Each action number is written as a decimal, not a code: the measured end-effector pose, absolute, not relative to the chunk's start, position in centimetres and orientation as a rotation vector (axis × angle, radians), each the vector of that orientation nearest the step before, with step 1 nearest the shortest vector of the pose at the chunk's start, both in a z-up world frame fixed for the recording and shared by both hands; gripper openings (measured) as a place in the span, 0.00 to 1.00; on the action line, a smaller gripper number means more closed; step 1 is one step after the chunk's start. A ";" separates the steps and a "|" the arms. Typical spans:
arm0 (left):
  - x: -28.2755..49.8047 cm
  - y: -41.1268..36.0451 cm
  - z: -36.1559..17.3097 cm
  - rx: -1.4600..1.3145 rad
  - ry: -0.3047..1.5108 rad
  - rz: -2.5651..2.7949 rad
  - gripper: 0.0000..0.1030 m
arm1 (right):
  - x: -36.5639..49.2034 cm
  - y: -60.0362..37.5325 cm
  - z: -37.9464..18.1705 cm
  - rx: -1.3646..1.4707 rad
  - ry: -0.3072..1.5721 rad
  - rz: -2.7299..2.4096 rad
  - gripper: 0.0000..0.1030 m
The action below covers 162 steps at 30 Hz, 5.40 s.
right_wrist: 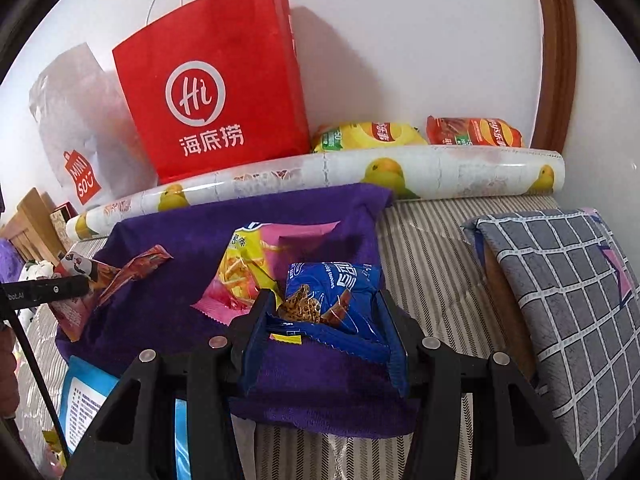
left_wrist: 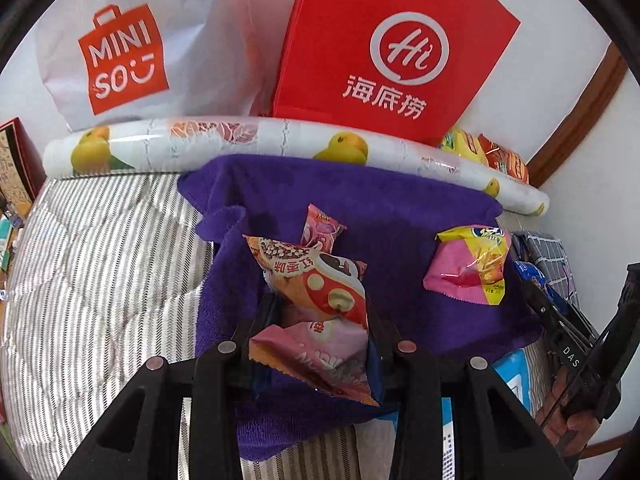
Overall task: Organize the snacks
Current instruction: 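Release snack bags with left tool while right tool releases blue packet on towel, then move both tools back over the loose snacks on the bedspread, then grasp pink peach snack bag with left tool while right tool grasps red chip bag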
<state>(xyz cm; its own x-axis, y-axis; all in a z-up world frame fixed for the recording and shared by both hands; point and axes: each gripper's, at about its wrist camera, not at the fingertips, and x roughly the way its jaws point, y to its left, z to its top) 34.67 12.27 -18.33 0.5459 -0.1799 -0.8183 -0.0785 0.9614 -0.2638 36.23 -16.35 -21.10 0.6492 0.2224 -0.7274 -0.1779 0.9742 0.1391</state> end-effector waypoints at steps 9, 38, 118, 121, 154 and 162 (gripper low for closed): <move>35.2 12.0 -19.6 -0.276 1.003 -0.104 0.35 | 35.9 -15.2 -22.0 0.014 0.836 0.247 0.49; 34.8 10.8 -20.5 -0.268 0.988 -0.126 0.36 | 36.1 -14.8 -23.2 0.011 0.836 0.243 0.59; 19.7 14.4 -16.0 -0.284 0.915 -0.308 0.78 | 18.1 -9.7 -18.6 0.145 0.979 0.214 0.84; 19.5 14.4 -16.0 -0.289 0.922 -0.301 0.78 | 18.0 -9.5 -18.8 0.137 0.989 0.223 0.84; 15.2 14.2 -15.5 -0.306 0.978 -0.062 0.78 | 14.9 -9.3 -23.1 0.002 1.065 0.382 0.83; 14.0 14.1 -15.6 -0.297 0.990 -0.009 0.78 | 16.0 -7.9 -23.3 -0.099 0.984 0.360 0.44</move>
